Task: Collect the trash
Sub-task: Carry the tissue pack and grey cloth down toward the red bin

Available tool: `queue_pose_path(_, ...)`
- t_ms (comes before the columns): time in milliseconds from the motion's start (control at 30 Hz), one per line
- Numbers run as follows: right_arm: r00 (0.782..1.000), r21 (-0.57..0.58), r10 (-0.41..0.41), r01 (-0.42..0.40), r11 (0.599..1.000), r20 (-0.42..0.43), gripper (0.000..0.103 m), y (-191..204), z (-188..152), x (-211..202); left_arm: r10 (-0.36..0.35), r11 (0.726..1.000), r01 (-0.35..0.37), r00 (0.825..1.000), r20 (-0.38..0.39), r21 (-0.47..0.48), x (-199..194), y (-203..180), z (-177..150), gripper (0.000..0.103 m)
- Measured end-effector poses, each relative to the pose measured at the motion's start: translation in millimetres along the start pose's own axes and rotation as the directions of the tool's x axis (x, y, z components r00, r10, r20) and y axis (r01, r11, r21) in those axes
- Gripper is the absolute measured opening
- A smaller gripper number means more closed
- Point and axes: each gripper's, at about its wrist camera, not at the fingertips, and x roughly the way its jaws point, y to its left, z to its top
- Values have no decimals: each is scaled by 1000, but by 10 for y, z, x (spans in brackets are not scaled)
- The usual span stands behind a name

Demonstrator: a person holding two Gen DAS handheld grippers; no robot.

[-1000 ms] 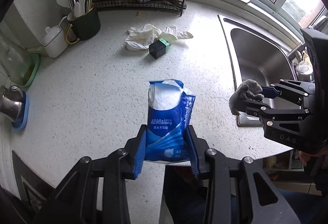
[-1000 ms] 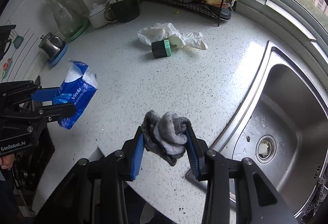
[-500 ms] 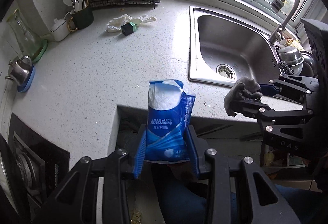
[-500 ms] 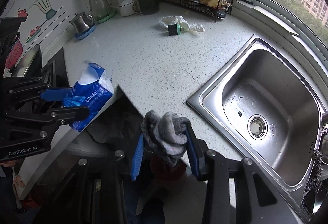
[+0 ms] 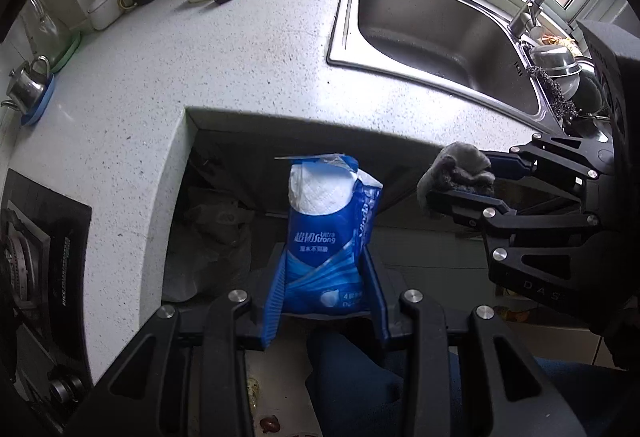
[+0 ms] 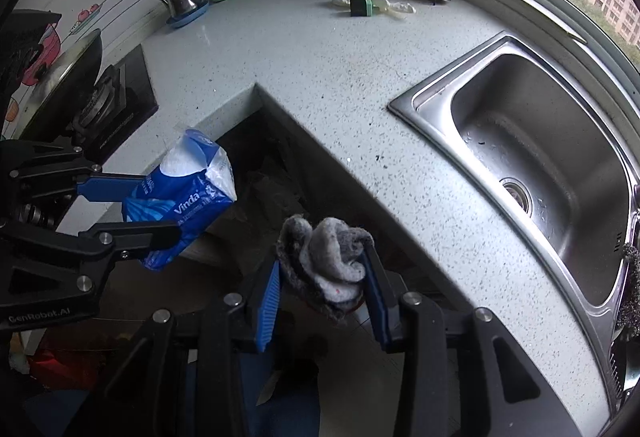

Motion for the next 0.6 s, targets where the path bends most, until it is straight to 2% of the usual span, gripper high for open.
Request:
queue_pose_path(67,999,-15,-28,28,999,-24,36,53,-71,111,-5,1000,4,1000,-20,-16,87,11,-80,34)
queue_pose_path(167,997,13,1,0,1000,-72,36,65,-173,308,-27,999,26,999,-44,-25,271,35,-152,34)
queue_pose_path(367,989,59,9,-1,998,-145,36,58,-336,769,-55,998,51,992,-115,-30,767,66,-295,34)
queue_pose_path(533,985,90,17,-1,996,-170,36,15,-403,1145,-56,998,50,985,-162,-43,1246,134,-387,34)
queue_pose_path(600,986,98,26,-10,995,-166,36,-9,-429,1327,-78,996,68,981,-180,-61,1460,170,-435,34)
